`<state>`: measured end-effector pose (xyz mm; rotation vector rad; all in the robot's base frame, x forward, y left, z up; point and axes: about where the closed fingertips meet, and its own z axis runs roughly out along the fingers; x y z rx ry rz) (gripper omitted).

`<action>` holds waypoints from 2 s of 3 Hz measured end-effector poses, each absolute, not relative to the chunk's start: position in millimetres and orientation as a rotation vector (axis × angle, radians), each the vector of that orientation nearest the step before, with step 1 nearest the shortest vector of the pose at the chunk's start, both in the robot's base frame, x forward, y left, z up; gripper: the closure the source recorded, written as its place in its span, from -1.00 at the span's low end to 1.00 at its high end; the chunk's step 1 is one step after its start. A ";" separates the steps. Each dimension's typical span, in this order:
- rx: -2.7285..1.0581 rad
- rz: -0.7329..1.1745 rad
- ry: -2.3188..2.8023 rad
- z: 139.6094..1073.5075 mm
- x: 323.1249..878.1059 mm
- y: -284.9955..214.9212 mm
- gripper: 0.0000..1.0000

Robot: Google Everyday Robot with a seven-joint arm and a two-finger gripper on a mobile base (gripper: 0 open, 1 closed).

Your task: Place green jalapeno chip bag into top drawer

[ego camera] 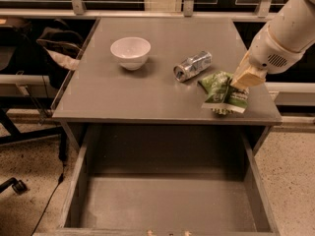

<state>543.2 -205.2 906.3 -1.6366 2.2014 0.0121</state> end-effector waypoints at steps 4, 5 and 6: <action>-1.695 0.210 2.010 932.1 543.4 -179.1 1.00; -1.742 0.301 1.913 941.5 535.3 -174.9 1.00; -1.795 0.390 1.817 944.4 522.9 -177.7 1.00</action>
Offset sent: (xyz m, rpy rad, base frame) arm 0.0004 0.0088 0.0030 0.0303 -0.0164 0.0194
